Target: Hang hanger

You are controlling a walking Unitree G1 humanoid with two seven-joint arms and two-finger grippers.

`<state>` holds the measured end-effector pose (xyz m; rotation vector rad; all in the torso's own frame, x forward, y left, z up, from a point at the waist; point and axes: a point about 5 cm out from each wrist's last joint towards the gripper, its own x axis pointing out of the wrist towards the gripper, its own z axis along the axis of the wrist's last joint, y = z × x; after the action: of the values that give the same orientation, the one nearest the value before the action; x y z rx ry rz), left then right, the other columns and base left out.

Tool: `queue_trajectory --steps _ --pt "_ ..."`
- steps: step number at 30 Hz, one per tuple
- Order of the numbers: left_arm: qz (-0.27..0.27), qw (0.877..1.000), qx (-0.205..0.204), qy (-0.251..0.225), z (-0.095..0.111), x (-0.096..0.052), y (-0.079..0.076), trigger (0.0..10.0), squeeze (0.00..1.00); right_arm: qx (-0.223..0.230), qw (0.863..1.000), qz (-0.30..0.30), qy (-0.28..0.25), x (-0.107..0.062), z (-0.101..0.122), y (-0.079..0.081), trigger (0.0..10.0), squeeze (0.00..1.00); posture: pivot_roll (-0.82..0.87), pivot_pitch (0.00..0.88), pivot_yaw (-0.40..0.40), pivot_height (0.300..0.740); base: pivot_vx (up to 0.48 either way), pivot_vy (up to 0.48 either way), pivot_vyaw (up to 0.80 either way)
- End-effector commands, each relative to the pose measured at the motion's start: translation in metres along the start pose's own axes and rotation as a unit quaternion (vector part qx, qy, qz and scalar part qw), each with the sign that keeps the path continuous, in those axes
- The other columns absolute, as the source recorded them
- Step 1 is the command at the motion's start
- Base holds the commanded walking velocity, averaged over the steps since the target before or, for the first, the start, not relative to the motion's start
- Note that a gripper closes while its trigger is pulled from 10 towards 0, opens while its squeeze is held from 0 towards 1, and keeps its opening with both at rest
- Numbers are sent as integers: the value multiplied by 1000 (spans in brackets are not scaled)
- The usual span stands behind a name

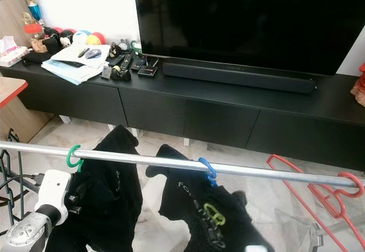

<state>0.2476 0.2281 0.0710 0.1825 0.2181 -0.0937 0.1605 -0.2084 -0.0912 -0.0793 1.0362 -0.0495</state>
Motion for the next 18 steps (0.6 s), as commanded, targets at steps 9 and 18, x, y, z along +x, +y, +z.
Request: queue_trajectory --steps 9,18 --pt "6 1000 -9 -14 4 -5 1 10000 1000 2 1000 17 13 1 -6 30 10000 0 -49 57 22 740 0 0 0" --pt "12 1000 -11 -13 2 -10 1 10000 0 6 1000 -2 16 -2 -11 -3 10000 0 -47 66 20 740 0 0 0"
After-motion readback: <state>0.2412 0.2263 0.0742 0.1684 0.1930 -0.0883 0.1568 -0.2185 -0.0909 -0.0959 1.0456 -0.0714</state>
